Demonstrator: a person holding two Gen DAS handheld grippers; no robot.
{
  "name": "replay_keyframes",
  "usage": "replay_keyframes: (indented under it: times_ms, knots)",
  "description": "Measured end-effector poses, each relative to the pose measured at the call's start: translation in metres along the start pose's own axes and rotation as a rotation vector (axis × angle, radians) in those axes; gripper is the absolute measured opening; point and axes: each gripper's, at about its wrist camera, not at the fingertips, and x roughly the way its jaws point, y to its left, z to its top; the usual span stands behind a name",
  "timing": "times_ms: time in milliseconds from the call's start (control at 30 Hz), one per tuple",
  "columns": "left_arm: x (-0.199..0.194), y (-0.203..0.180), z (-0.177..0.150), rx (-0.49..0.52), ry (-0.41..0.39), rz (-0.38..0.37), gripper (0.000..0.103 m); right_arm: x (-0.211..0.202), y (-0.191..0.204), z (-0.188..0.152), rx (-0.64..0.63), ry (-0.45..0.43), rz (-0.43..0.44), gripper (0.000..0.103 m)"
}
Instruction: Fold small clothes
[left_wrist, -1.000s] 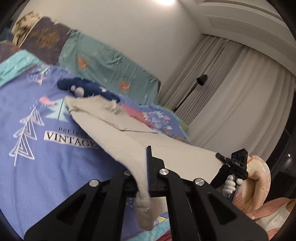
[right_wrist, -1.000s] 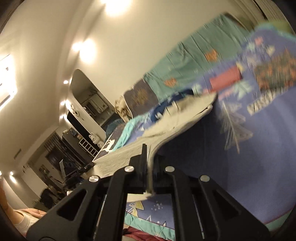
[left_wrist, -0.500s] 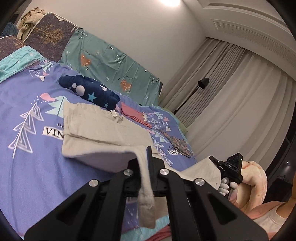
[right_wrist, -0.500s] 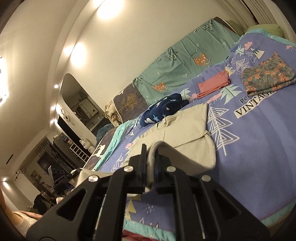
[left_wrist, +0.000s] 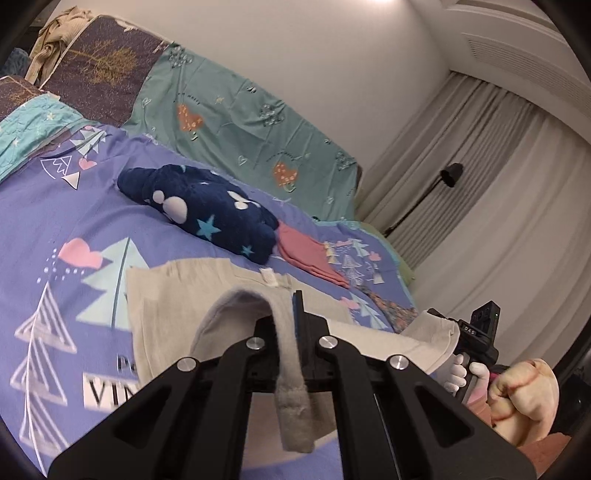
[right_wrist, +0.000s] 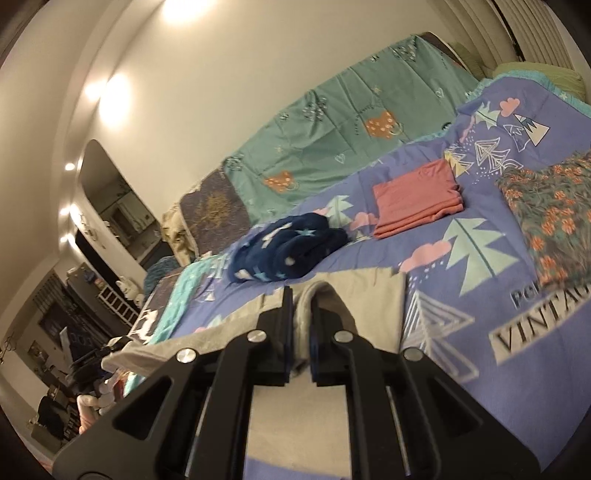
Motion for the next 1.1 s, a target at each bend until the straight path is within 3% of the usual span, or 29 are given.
replay_keyframes:
  times_ms: [133,267,400,500,567,600,633,667,800,867,900,933,967,1000,1100]
  knots:
    - [0.059,0.044,0.016,-0.029,0.047,0.086,0.0,0.075,-0.035,0.013,0.027,0.089,-0.064,0.009]
    - [0.116,0.104,0.003,-0.113,0.148,0.182,0.001,0.139,-0.069,-0.002,0.05,0.205,-0.157,0.01]
    - [0.13,0.123,-0.013,-0.167,0.213,0.211,0.01,0.156,-0.084,-0.02,0.064,0.26,-0.144,0.016]
    - [0.116,0.102,-0.018,-0.093,0.209,0.196,0.026,0.15,-0.083,-0.024,0.054,0.276,-0.115,0.019]
    - [0.106,0.09,-0.024,-0.058,0.215,0.183,0.026,0.142,-0.076,-0.027,0.025,0.288,-0.108,0.018]
    - [0.103,0.087,-0.026,-0.062,0.221,0.172,0.022,0.139,-0.072,-0.027,0.008,0.292,-0.11,0.009]
    - [0.103,0.088,-0.026,-0.074,0.228,0.154,0.001,0.136,-0.067,-0.027,-0.011,0.294,-0.109,0.006]
    - [0.102,0.088,-0.025,-0.095,0.233,0.132,0.001,0.133,-0.063,-0.025,-0.015,0.293,-0.098,0.005]
    - [0.107,0.083,0.002,-0.139,0.137,0.059,0.001,0.141,-0.058,0.002,0.083,0.241,0.007,0.005]
    - [0.114,0.091,0.028,-0.149,0.052,0.093,0.002,0.154,-0.061,0.023,0.106,0.196,-0.032,0.009]
    - [0.117,0.098,0.037,-0.157,0.027,0.119,0.007,0.164,-0.064,0.033,0.097,0.179,-0.09,0.016]
    - [0.122,0.107,0.044,-0.172,0.01,0.163,0.024,0.173,-0.068,0.039,0.101,0.181,-0.153,0.025]
    - [0.126,0.117,0.048,-0.191,0.007,0.217,0.033,0.178,-0.071,0.04,0.115,0.198,-0.184,0.039]
    - [0.127,0.12,0.05,-0.198,0.011,0.234,0.044,0.183,-0.074,0.039,0.126,0.219,-0.196,0.041]
    - [0.125,0.115,0.045,-0.122,0.027,0.227,0.064,0.181,-0.072,0.028,0.042,0.234,-0.199,0.048]
